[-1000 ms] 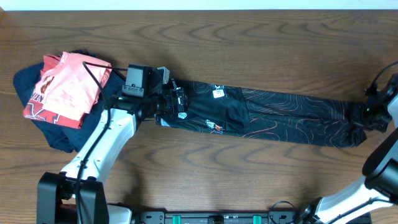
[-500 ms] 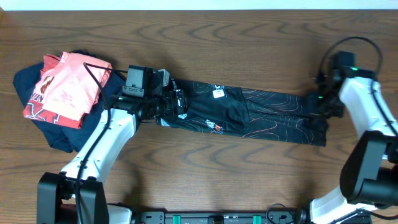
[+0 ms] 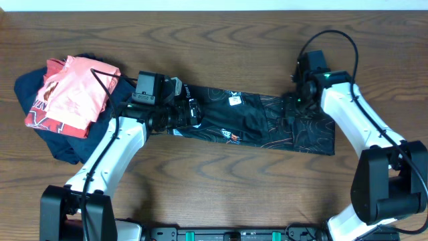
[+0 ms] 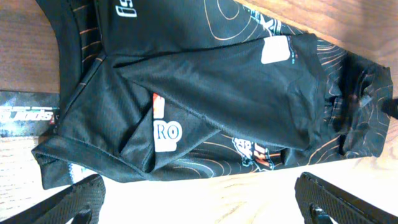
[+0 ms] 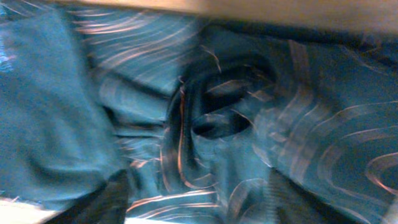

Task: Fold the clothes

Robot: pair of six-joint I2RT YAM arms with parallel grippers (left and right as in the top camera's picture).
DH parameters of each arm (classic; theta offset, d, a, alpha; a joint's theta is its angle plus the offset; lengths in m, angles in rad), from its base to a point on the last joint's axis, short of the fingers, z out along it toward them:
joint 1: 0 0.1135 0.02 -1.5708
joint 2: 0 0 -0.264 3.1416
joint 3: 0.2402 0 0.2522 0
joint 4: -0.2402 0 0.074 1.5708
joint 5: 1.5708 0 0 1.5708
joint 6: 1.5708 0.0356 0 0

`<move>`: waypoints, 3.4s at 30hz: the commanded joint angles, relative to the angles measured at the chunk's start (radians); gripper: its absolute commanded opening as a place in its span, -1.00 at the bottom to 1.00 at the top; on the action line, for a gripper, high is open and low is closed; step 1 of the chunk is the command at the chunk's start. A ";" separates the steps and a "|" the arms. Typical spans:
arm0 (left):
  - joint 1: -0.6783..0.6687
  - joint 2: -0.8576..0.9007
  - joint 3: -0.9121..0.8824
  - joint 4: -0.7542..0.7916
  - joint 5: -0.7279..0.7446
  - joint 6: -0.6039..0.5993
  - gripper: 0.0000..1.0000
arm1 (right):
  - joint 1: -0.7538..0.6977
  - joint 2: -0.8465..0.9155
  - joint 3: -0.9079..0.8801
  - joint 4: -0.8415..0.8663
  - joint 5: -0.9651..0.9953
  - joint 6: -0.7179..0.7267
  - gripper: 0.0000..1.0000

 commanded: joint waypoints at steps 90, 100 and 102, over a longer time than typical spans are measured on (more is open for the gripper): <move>0.037 0.397 -0.002 0.254 0.125 0.152 0.85 | -0.032 -0.369 -0.070 -0.246 0.008 -0.069 0.17; 0.029 0.394 0.001 0.271 0.081 0.152 -0.87 | -0.037 -0.369 -0.070 -0.268 0.034 -0.068 0.14; 0.051 0.380 0.003 0.266 0.081 0.151 -0.88 | -0.050 -0.369 -0.069 -0.274 0.055 -0.056 0.10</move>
